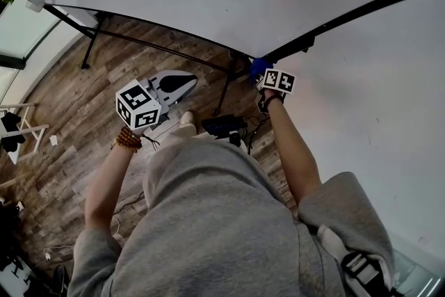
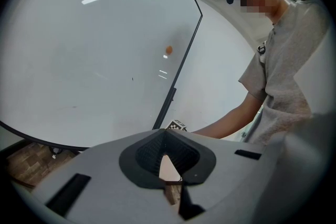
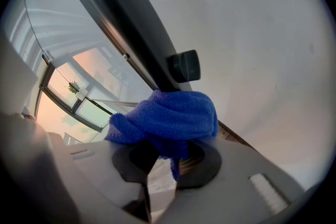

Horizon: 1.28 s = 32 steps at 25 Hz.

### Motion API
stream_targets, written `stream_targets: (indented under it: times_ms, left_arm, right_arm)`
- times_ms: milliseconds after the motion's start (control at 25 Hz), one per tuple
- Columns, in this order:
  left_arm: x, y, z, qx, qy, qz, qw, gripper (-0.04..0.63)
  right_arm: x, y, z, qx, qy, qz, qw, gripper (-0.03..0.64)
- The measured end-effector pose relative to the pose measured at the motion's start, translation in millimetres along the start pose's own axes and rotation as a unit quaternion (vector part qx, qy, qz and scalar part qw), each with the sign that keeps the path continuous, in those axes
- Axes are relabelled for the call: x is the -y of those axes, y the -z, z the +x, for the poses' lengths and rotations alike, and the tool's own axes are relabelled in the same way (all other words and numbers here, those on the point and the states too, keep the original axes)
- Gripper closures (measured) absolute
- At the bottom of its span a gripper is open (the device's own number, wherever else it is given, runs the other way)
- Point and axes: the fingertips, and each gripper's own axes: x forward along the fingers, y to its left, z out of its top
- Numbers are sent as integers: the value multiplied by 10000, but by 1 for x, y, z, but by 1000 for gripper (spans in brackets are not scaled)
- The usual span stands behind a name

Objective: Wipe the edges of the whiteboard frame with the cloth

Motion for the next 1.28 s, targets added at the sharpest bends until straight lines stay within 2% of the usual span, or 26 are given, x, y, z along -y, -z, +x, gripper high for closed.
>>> stream_targets:
  times_ms: [400, 560, 680, 800, 1040, 1160, 1280]
  left_arm:
    - [-8, 6, -18, 65, -302, -103, 9995, 588]
    - [-9, 7, -26, 80, -312, -124, 9994, 588]
    - [-10, 8, -25, 83, -258, -112, 9996, 588]
    - [-9, 7, -23, 59, -161, -15, 9999, 588]
    - [-13, 2, -21, 66, -80, 213, 9997, 588]
    - [-16, -3, -19, 95, -99, 401, 9991, 588]
    - [-20, -11, -15, 159, -163, 583, 9980, 588]
  right_arm:
    - [11, 13, 20, -172, 232, 7, 9996, 535]
    - [2, 31, 22, -344, 249, -282, 9987, 535]
    - [-15, 58, 27, -591, 69, -643, 9962, 535]
    - [-39, 75, 27, -609, -191, -1007, 9929, 535]
    - [-101, 54, 6, 198, -885, -1815, 9792, 534]
    - [-135, 33, -18, 730, -1151, -2222, 9654, 534]
    - [-170, 13, -48, 1266, -1365, -2636, 9465, 534]
